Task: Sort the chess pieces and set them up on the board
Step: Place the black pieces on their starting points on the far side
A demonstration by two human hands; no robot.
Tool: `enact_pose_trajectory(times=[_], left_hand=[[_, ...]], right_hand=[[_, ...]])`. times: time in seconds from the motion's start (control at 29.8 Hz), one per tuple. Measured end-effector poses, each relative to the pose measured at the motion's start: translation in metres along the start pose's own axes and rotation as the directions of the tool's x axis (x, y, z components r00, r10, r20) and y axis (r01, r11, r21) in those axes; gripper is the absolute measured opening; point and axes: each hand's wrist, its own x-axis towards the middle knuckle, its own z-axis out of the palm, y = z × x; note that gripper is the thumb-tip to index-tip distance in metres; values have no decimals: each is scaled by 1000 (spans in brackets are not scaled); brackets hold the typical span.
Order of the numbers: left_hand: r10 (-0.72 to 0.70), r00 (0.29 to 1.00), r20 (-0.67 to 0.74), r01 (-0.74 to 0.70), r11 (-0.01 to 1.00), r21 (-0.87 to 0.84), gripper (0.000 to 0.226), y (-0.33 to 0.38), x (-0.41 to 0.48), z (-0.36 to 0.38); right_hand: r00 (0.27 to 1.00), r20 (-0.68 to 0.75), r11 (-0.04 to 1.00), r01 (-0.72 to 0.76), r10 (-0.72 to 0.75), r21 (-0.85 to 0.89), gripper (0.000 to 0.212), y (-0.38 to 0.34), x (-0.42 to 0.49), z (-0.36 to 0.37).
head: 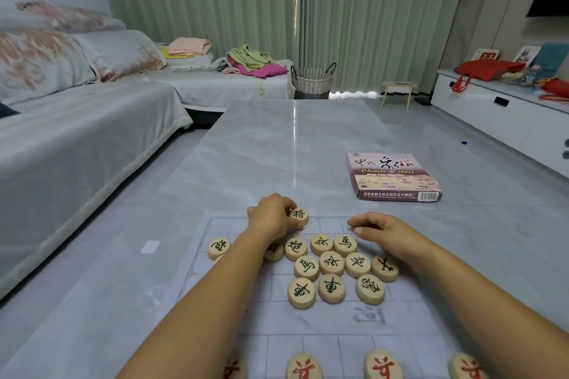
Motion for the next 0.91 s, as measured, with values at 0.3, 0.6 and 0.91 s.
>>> enact_pose_trajectory(times=[0.3,0.6,0.91], left_hand=[[21,1000,-4,-21,999,-37,58,-1,-7,-4],[105,994,43,-98,987,-125,29,-39,-52,-21],[60,998,19,-52,963,-265,33,-79,-89,-51]], right_hand=[[1000,-10,1000,18,-18,-22,15,-4,-5,1],[997,-22,997,79,-79,-21,17,-6,-15,3],[992,-125,977,-16,-12,-214,17,-8,-38,-13]])
